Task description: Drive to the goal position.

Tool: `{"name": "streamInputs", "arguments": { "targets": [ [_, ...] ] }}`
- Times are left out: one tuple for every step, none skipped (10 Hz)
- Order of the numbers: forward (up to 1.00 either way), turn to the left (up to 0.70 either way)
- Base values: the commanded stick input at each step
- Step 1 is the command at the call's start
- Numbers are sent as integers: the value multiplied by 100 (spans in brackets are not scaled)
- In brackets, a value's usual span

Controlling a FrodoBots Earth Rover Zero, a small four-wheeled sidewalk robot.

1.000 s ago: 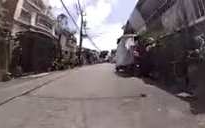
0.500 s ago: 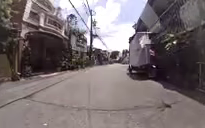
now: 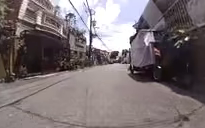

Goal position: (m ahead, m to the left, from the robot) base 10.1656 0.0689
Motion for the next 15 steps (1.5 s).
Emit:
{"name": "streamInputs", "arguments": {
  "targets": [
    [70,0],
    [70,0],
    [70,0],
    [70,0],
    [70,0],
    [70,0],
    [70,0],
    [70,0],
    [70,0],
    [70,0],
    [70,0],
    [70,0],
    [70,0],
    [70,0],
    [70,0]
  ]
}}
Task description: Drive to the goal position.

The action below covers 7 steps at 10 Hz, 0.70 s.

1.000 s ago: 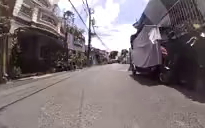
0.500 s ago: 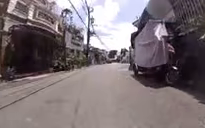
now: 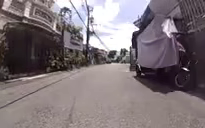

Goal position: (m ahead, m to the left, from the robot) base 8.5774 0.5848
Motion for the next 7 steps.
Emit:
{"name": "streamInputs", "arguments": {
  "targets": [
    [70,0],
    [70,0],
    [70,0],
    [70,0],
    [70,0],
    [70,0],
    [70,0]
  ]
}}
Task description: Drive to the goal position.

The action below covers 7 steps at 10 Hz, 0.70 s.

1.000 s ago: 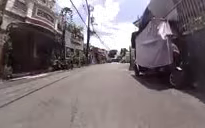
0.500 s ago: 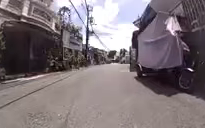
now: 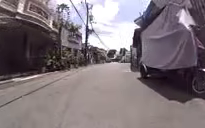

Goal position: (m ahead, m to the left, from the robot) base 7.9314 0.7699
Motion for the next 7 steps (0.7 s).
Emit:
{"name": "streamInputs", "arguments": {
  "targets": [
    [70,0],
    [70,0],
    [70,0],
    [70,0],
    [70,0],
    [70,0],
    [70,0]
  ]
}}
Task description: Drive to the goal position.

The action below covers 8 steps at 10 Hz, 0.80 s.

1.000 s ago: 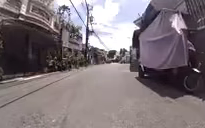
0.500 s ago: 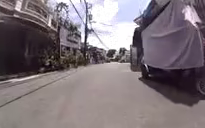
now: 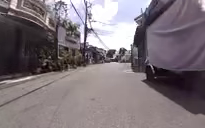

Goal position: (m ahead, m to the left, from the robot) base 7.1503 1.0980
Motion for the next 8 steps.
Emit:
{"name": "streamInputs", "arguments": {
  "targets": [
    [70,0],
    [70,0],
    [70,0],
    [70,0],
    [70,0],
    [70,0],
    [70,0],
    [70,0]
  ]
}}
